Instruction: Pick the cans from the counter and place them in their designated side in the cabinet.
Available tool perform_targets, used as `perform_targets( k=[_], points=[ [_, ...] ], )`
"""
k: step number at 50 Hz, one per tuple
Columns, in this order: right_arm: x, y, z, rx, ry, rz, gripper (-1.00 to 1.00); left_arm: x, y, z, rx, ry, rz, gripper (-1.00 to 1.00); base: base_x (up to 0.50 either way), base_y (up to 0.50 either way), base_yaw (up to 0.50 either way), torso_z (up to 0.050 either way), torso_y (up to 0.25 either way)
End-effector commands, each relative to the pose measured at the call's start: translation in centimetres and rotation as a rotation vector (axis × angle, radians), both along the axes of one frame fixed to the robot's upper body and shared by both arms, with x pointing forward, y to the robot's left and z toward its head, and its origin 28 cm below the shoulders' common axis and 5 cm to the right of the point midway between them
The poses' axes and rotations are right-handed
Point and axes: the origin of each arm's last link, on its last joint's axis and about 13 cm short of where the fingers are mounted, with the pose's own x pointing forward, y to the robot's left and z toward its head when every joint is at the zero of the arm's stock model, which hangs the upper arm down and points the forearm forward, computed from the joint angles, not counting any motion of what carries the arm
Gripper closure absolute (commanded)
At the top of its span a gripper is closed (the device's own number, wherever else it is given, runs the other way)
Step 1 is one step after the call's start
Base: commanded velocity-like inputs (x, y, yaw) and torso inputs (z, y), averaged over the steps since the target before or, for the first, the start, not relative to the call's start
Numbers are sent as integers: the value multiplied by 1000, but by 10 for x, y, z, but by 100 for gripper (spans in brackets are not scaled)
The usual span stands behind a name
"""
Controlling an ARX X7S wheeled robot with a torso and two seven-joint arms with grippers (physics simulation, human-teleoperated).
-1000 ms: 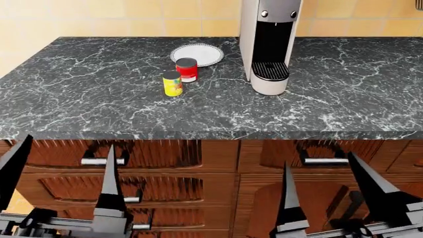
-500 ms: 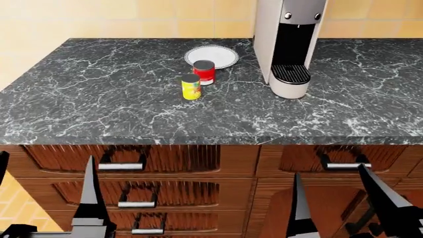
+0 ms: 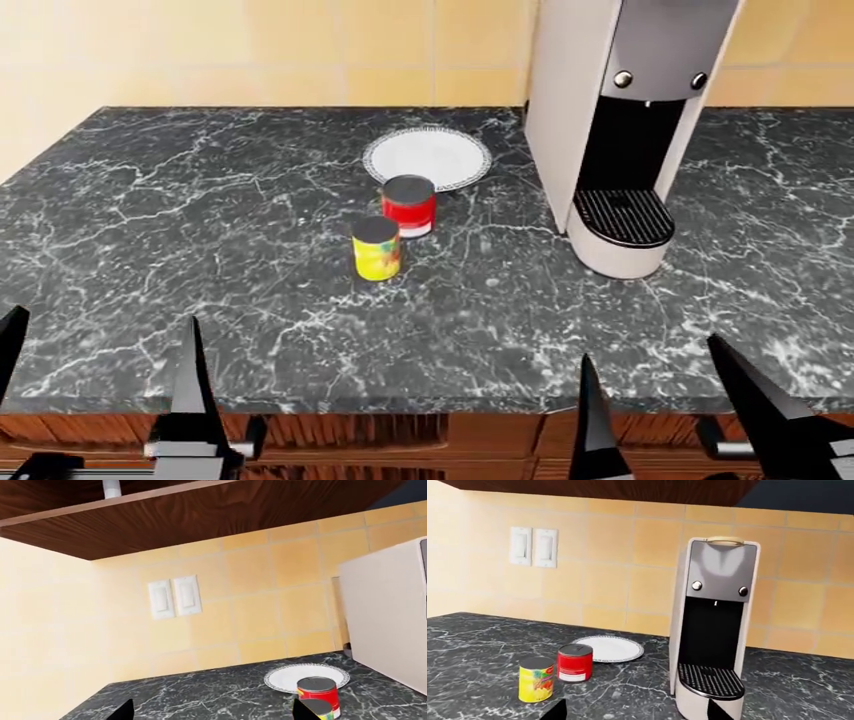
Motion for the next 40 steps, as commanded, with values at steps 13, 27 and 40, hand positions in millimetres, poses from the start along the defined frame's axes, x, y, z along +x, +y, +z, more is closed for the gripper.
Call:
perform_targets(
  k=[13,27,40],
  points=[
    [1,0,3,3,4,13,-100,3,-1,2,5,4,-5,-100,500,0,0,0,1],
    [1,1,2,4,2,13,-100,2,-1,1,2,6,1,-100,500,0,0,0,1],
    [1,1,2,13,3,12,-100,2,-1,1,3,8,1,-100,154,0,0,0,1]
  ],
)
